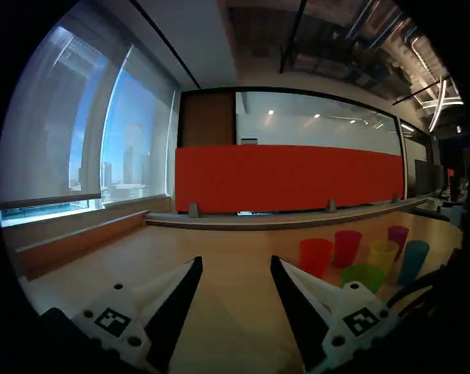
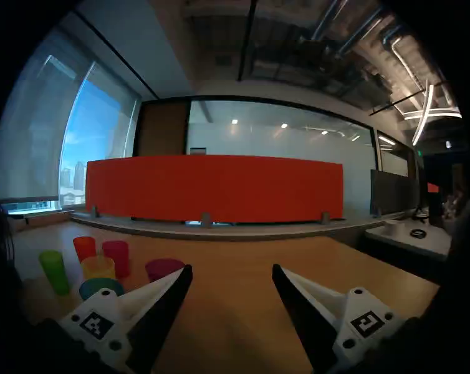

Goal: Pour water

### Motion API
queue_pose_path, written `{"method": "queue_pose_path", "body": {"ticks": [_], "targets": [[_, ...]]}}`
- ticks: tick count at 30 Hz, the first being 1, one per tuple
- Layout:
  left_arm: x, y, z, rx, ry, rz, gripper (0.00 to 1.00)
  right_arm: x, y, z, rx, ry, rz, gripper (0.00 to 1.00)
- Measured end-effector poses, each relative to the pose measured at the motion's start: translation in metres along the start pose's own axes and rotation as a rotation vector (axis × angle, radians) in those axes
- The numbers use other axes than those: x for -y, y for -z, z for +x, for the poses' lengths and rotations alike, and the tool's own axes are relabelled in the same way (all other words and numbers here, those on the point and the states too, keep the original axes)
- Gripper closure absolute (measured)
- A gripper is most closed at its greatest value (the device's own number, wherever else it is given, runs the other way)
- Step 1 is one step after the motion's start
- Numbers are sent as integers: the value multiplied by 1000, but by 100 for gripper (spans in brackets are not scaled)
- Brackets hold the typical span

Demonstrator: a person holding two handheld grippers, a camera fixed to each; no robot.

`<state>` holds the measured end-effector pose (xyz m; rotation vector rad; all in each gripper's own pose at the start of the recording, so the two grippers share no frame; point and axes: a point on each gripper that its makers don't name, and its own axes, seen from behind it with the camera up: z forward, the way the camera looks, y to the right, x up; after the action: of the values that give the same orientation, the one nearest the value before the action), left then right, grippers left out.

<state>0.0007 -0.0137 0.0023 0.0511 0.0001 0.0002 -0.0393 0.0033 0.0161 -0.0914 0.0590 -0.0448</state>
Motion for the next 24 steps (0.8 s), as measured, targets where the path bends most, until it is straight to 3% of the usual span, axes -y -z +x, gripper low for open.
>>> {"method": "queue_pose_path", "body": {"ticks": [24], "targets": [[0,0,0,0,0,0,20,-5,1,-4,-2,-15,6,1]]}}
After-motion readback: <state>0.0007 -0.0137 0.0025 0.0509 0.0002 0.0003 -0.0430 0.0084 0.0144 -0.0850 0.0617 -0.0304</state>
